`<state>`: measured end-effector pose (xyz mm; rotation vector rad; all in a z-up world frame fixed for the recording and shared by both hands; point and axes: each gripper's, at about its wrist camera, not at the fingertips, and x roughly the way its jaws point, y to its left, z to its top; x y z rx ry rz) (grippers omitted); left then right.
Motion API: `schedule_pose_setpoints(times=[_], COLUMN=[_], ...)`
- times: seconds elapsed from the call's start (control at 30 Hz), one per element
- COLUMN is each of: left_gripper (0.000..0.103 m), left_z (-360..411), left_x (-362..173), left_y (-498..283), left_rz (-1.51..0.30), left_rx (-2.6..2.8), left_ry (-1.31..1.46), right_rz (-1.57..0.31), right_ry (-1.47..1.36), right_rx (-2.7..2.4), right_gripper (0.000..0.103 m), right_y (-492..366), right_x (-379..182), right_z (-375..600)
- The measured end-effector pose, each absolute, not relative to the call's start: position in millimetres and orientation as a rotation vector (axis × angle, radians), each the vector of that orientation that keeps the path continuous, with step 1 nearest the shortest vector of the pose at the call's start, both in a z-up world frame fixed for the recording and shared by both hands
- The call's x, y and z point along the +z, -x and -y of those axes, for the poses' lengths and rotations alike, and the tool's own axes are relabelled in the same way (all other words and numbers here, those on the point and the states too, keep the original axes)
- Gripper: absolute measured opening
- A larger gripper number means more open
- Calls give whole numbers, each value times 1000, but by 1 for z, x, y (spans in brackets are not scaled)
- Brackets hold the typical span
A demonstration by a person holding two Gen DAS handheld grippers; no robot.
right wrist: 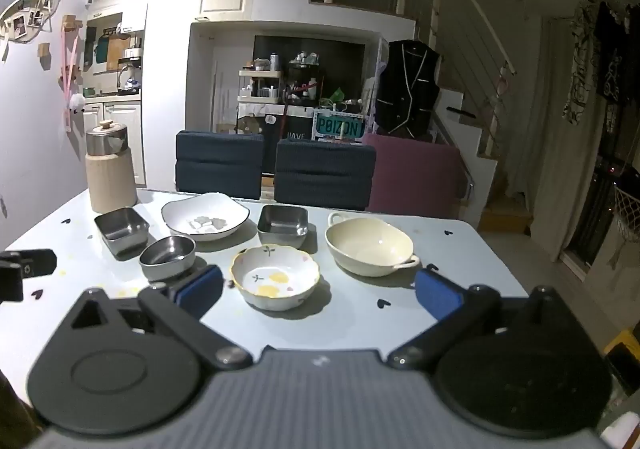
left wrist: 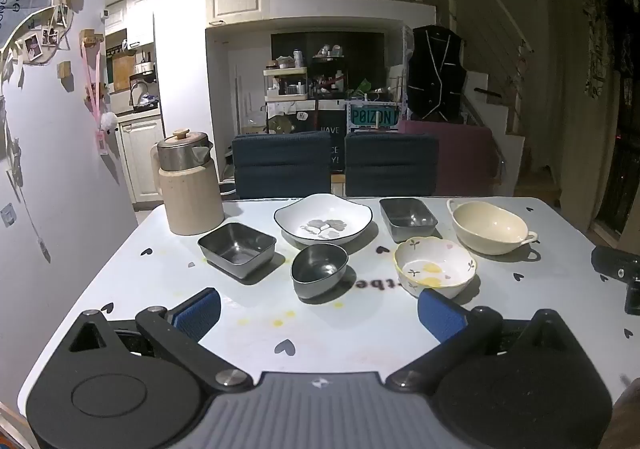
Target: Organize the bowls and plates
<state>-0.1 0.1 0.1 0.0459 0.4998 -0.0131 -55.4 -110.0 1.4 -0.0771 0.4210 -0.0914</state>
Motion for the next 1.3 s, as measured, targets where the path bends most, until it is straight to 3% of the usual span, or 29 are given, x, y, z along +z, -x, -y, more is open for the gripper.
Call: schedule_pose_setpoints(times=[1.3], left_gripper=[103], left_z=[0], left_x=[0], left_y=[0], left_rz=[-503], left_rx=[-20], left_ry=[-37], right_rz=[-428], right_ry=[79], right_rx=[-91], right_gripper=[103], right_y=[55], right_x=[2], right_z=[111])
